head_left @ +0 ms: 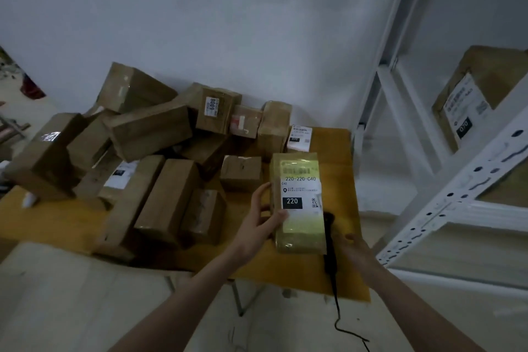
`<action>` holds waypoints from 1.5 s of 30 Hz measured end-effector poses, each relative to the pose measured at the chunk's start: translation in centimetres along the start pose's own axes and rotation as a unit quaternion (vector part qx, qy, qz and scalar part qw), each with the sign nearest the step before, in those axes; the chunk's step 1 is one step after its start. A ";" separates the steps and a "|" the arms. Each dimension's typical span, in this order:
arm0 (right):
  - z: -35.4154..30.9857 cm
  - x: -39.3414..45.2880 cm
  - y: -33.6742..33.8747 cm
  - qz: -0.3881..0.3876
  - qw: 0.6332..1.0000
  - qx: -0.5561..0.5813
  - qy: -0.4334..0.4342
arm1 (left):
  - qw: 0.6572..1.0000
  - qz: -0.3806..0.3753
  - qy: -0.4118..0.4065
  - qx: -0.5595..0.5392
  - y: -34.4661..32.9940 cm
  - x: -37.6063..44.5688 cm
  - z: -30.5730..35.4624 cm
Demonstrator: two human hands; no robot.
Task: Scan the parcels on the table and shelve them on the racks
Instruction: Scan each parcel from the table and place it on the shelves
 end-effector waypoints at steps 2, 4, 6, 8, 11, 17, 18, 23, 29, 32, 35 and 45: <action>0.3 1.2 -1.4 -0.024 1.000 -0.018 -0.008 | 1.000 0.019 0.004 0.021 0.8 -0.6 -0.7; 0.6 2.8 -2.7 -0.043 0.998 -0.038 -0.018 | 0.999 0.037 0.008 0.032 1.6 -1.2 -1.3; 1.3 5.0 -3.4 -0.043 0.998 -0.040 -0.020 | 0.998 0.047 0.008 0.030 2.4 -1.6 -1.8; 1.7 6.3 -3.7 -0.037 0.998 -0.041 -0.023 | 0.998 0.054 0.009 0.028 3.0 -1.9 -2.1; 1.9 6.1 -3.7 -0.032 0.998 -0.043 -0.014 | 0.998 0.057 -0.001 0.019 3.7 -2.1 -2.2; -0.1 0.4 -1.3 -0.010 0.999 0.048 0.016 | 0.998 0.053 -0.027 0.032 4.1 -1.9 -1.2; -1.2 -1.2 -0.6 0.002 0.997 0.068 0.032 | 0.997 0.053 -0.032 0.037 4.0 -1.7 -1.0; -7.7 -11.9 0.3 -0.012 0.987 0.080 0.141 | 0.995 0.031 -0.062 0.067 2.4 -0.9 0.5; -11.4 -18.3 -2.0 -0.020 0.979 0.090 0.181 | 0.993 -0.011 -0.093 0.073 -0.1 -0.4 2.3; -11.7 -18.6 -2.2 -0.001 0.979 0.102 0.174 | 0.991 -0.027 -0.103 0.081 -0.7 -0.4 2.8; -11.6 -18.7 -2.1 0.015 0.980 0.105 0.167 | 0.991 -0.038 -0.104 0.071 -0.9 -0.5 3.2; -11.5 -18.3 -2.5 0.027 0.979 0.087 0.183 | 0.992 -0.047 -0.099 0.067 -0.1 -0.5 2.5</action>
Point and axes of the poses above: each hand's wrist, its own x-axis towards the middle knuckle, its own y-axis out of the back of the hand, z = x × y, the point moved 7 cm from there along x, towards the middle knuckle, and after that the axes turned 2 degrees about -z, right-handed, at the moved point
